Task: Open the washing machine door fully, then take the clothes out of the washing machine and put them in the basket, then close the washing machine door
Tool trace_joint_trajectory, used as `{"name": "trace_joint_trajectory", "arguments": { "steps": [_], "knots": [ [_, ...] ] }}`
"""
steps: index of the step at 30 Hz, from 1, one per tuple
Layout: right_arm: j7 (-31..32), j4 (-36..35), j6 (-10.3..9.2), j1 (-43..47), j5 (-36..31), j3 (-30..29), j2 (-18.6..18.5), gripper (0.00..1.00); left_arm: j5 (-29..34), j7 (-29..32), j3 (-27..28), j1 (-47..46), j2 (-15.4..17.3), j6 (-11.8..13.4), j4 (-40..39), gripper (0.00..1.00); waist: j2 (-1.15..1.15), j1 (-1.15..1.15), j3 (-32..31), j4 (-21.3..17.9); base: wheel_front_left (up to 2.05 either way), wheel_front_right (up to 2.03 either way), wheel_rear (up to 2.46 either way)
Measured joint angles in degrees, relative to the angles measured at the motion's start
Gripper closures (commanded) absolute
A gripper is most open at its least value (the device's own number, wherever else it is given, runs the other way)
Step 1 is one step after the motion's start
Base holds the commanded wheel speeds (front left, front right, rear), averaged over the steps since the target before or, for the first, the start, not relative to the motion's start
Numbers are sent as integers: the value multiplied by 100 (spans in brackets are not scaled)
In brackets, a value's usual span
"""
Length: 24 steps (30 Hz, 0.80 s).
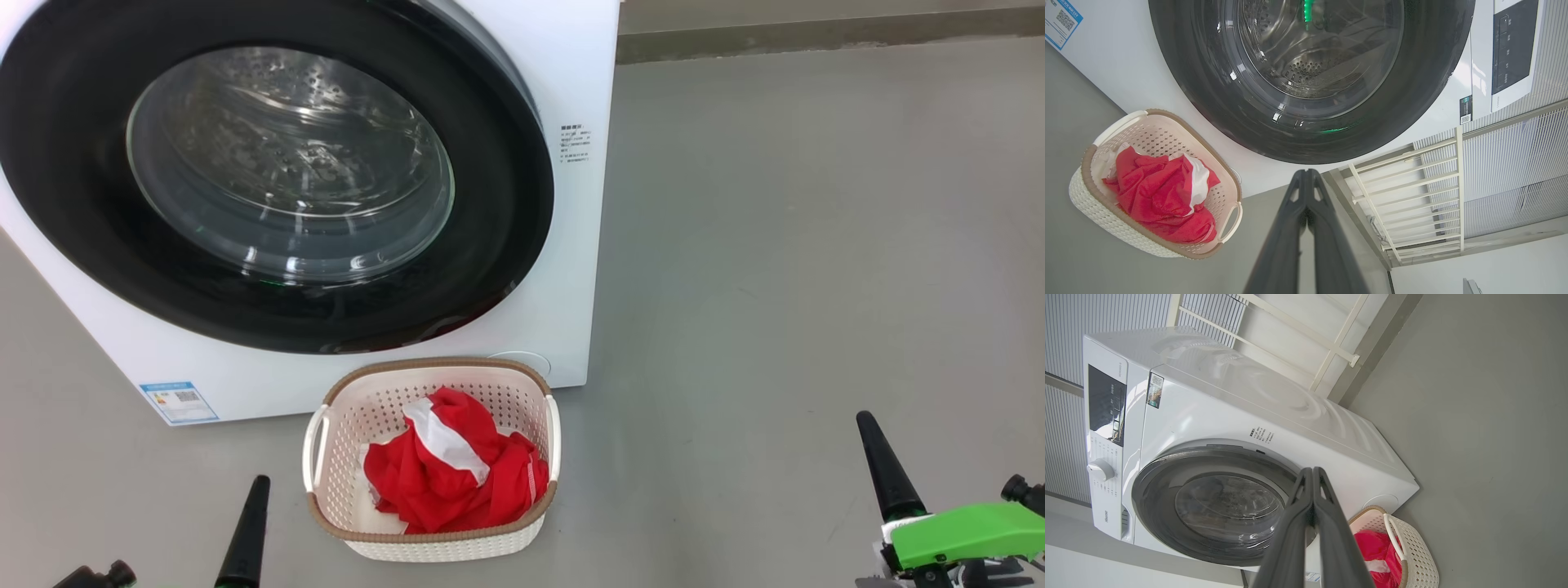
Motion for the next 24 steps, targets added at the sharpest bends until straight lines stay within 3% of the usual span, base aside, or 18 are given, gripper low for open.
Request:
{"name": "trace_joint_trajectory", "arguments": {
  "steps": [24],
  "knots": [
    [399,126,-1,-252,1360,-151,4,100,-1400,371,131,-229,-78,0,125,100,0,0,42,-19,0,0,0]
  ]
}}
